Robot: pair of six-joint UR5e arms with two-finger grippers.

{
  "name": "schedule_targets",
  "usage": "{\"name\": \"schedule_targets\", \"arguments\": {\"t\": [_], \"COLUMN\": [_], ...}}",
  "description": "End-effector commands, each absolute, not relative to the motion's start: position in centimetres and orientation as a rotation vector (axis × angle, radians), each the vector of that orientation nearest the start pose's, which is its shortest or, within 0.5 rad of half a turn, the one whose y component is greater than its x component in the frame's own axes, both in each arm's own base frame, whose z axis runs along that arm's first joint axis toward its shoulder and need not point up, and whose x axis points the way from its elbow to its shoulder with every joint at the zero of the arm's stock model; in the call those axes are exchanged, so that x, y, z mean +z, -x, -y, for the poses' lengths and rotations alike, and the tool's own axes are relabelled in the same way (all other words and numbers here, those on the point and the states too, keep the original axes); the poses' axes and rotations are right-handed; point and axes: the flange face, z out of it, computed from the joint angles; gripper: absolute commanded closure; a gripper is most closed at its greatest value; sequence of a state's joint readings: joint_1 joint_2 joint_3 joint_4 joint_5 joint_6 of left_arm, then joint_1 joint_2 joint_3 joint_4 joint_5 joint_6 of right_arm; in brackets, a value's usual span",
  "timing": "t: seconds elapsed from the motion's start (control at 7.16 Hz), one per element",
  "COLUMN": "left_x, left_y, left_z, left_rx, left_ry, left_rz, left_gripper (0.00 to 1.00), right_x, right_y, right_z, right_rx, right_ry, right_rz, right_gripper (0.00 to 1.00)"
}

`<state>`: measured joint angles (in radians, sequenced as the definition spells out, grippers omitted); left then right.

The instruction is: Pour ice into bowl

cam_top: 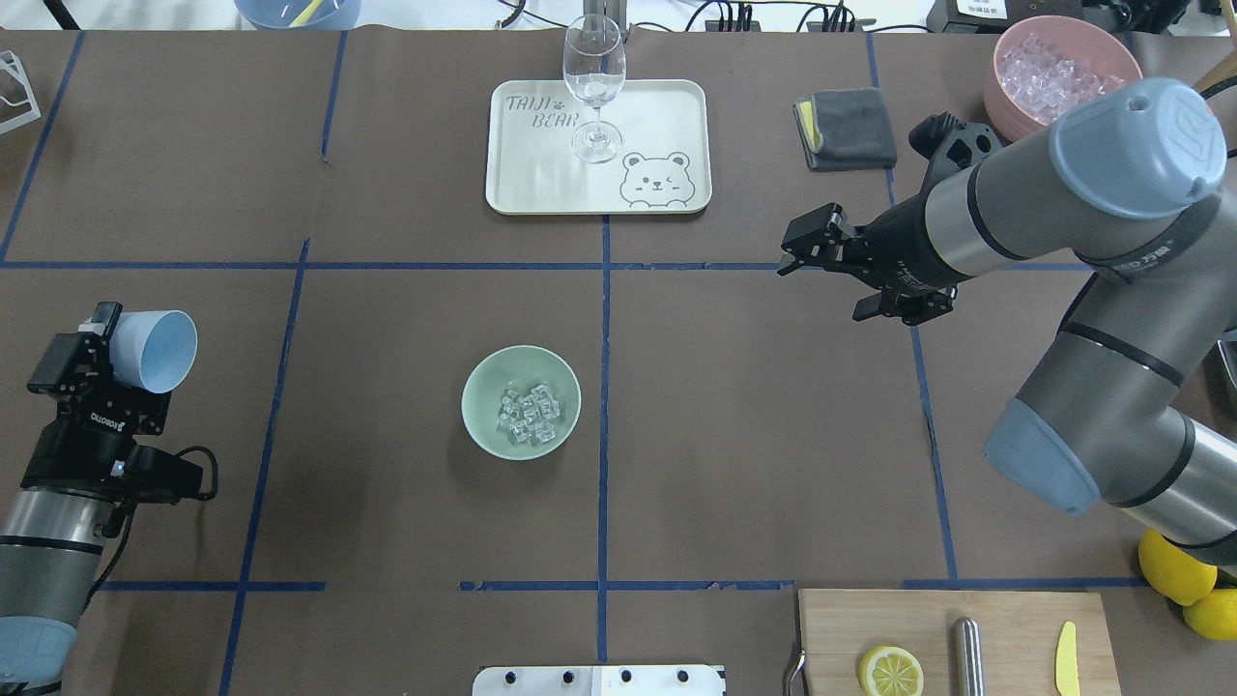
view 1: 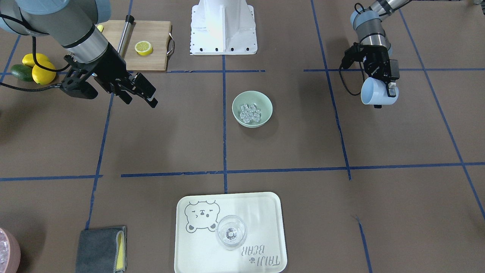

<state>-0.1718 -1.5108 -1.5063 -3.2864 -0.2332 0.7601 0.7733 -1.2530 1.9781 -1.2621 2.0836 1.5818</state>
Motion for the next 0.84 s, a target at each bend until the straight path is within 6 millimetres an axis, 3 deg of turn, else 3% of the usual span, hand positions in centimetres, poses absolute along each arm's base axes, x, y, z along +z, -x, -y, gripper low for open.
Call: {"name": "schedule_targets", "arguments": {"t": [0.0, 0.42, 0.7], "left_x": [53.5, 52.8, 53.0], "left_y": [-35.0, -37.8, -39.2], "left_z": [28.8, 27.1, 25.4], "left_rx": [0.642, 0.617, 0.448], "left_ry": [-1.516, -1.538, -1.567], "left_rz": [0.523, 0.436, 0.221], "left_gripper": [1.00, 1.00, 1.00], "right_x": [26.1, 25.9, 25.7], "right_y": [33.4, 33.4, 33.1], "right_z": [44.4, 44.4, 44.1], "right_rx": [0.436, 0.435, 0.430], "right_ry": [0.054, 0.053, 0.054], "right_rz": [1.125, 1.128, 1.135], "right_gripper": [0.00, 0.00, 0.00]}}
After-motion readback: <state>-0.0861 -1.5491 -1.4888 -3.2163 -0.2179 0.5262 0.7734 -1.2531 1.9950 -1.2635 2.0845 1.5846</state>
